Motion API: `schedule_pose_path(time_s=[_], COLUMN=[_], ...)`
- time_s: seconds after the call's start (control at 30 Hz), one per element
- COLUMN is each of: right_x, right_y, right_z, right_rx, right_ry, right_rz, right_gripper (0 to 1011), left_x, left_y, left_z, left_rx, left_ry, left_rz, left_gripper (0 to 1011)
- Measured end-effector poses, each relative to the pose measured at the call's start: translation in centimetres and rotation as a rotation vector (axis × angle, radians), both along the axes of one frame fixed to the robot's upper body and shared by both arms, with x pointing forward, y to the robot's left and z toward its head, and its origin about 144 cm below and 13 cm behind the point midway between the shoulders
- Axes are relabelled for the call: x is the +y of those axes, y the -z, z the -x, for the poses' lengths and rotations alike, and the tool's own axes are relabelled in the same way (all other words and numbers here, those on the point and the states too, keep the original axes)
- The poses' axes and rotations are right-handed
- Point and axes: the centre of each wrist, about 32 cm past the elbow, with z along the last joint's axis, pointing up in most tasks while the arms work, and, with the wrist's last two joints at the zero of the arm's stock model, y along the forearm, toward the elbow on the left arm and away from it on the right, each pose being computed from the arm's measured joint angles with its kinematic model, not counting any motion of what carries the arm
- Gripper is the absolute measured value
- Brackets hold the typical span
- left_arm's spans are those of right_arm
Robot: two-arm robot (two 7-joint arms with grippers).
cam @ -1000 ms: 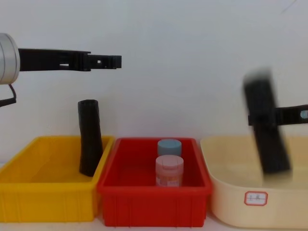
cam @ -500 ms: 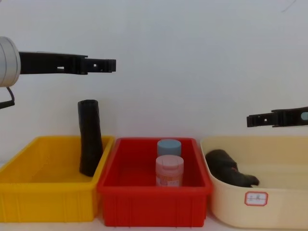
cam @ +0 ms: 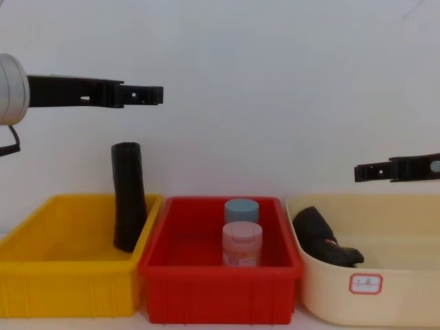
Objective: Pick up the garbage bag with the one hand and transfer it to the other hand.
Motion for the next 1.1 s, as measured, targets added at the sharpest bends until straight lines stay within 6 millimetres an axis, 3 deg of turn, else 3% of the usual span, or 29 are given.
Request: schedule_pose_path(time_s=[0.47, 1.1], right_x=[0.9, 5.4], right_y=[-0.3, -1.3], right_z=[-0.3, -2.2], right_rx=[-0.012, 0.022], right_ry=[-0.079, -0.339], right_rz=[0.017, 0.114], right_gripper=[1000, 999], left_x=[0.0, 0.0], left_y=[0.0, 0.0], left_z=[0.0, 0.0], left_rx=[0.001, 0.001], left_ry=[-0.006, -0.008], left_rz=[-0.001, -0.002], left_gripper=[1000, 1000])
